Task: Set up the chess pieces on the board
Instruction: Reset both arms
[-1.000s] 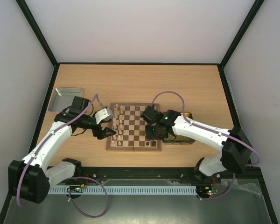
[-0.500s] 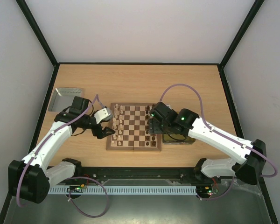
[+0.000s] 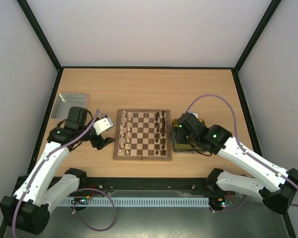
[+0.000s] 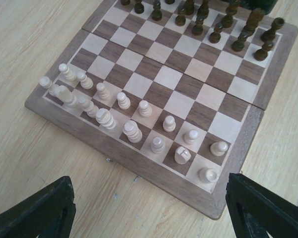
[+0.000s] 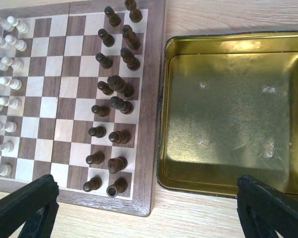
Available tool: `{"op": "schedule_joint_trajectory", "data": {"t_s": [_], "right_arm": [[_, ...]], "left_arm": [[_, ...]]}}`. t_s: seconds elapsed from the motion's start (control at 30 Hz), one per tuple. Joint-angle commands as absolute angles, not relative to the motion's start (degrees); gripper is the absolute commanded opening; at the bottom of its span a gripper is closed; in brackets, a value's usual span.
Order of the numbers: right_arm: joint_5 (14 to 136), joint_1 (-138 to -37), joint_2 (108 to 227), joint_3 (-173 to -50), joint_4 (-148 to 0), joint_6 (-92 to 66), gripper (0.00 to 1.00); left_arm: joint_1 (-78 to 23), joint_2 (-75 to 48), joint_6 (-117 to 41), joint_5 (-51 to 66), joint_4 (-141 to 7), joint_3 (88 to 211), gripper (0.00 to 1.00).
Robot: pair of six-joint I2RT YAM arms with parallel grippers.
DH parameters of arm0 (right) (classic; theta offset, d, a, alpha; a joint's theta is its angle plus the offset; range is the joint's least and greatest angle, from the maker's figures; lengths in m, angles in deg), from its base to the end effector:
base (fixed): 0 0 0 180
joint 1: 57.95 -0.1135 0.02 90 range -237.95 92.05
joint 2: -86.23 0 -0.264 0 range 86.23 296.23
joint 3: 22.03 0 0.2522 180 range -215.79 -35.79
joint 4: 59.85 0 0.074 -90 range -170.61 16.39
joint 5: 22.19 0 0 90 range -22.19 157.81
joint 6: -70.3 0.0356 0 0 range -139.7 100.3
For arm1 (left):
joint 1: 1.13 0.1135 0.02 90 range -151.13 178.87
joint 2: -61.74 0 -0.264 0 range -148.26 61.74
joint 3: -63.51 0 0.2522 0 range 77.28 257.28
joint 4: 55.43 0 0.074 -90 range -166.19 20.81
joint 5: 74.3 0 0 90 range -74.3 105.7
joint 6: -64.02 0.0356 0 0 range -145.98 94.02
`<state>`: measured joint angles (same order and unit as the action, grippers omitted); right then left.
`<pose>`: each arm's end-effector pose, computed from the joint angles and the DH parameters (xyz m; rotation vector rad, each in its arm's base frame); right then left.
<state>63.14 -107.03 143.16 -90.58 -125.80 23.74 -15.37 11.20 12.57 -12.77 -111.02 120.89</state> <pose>0.1246 0.1393 0.2966 -0.0940 2.6022 0.5318 0.1626 -0.0588 0.2682 1.2267 1.9746 -0.3905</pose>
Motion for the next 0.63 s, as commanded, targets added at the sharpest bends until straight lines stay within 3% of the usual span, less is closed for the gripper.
{"op": "schedule_joint_trajectory", "data": {"t_s": [0.0, 0.6], "right_arm": [[63.05, -106.9, 141.14, -89.05, -124.33, 21.16, 0.94], [65.47, -106.91, 134.2, -84.99, -122.61, 20.51, 0.95]], "left_arm": [[-15.53, 13.83, 14.69, -15.34, -119.64, 125.01, 0.83], [-15.45, 17.84, 14.31, -14.62, -124.42, 128.07, 0.83]]}}
